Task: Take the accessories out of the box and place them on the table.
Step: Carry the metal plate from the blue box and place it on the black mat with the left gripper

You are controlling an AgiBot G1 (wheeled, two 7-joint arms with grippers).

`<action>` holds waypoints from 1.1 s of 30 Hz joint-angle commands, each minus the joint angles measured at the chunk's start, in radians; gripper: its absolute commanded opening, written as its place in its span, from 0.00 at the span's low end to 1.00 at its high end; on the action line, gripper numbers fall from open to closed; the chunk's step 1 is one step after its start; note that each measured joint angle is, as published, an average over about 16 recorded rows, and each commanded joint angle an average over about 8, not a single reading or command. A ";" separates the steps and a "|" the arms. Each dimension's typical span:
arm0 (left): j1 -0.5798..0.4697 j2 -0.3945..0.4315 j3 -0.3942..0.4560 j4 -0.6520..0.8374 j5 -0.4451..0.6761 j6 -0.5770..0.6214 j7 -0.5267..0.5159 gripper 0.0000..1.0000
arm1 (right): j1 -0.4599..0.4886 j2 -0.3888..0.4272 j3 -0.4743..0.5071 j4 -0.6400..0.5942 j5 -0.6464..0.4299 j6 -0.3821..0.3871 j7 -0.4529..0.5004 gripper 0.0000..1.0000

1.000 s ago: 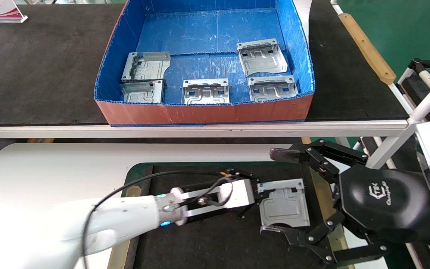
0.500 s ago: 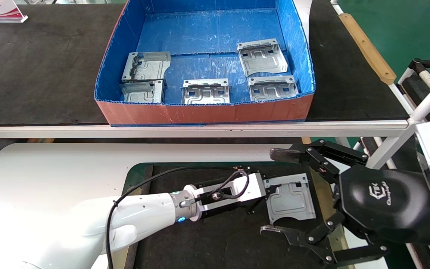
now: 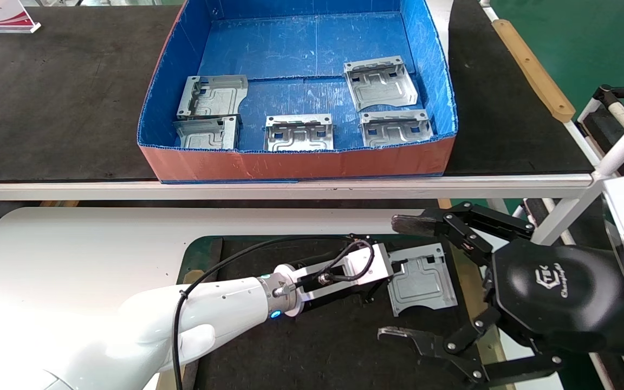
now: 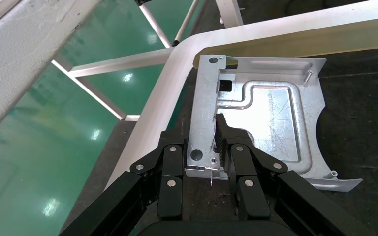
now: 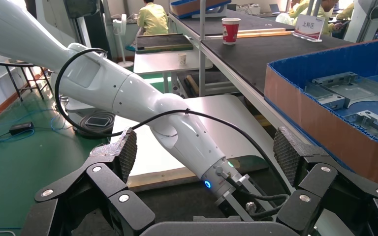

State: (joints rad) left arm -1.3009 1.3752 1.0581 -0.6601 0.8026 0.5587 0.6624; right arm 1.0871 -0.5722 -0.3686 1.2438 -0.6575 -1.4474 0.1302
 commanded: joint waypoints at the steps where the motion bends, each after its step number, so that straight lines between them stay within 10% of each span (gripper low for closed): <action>1: -0.006 0.000 0.027 -0.005 -0.027 -0.018 0.005 0.41 | 0.000 0.000 0.000 0.000 0.000 0.000 0.000 1.00; 6: -0.014 0.000 0.059 -0.005 -0.057 -0.034 0.005 1.00 | 0.000 0.000 0.000 0.000 0.000 0.000 0.000 1.00; 33: -0.001 -0.027 0.010 -0.027 -0.041 0.011 -0.025 1.00 | 0.000 0.000 0.000 0.000 0.000 0.000 0.000 1.00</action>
State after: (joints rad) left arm -1.2991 1.3379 1.0576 -0.6957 0.7610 0.5829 0.6255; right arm 1.0869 -0.5721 -0.3685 1.2436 -0.6574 -1.4472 0.1301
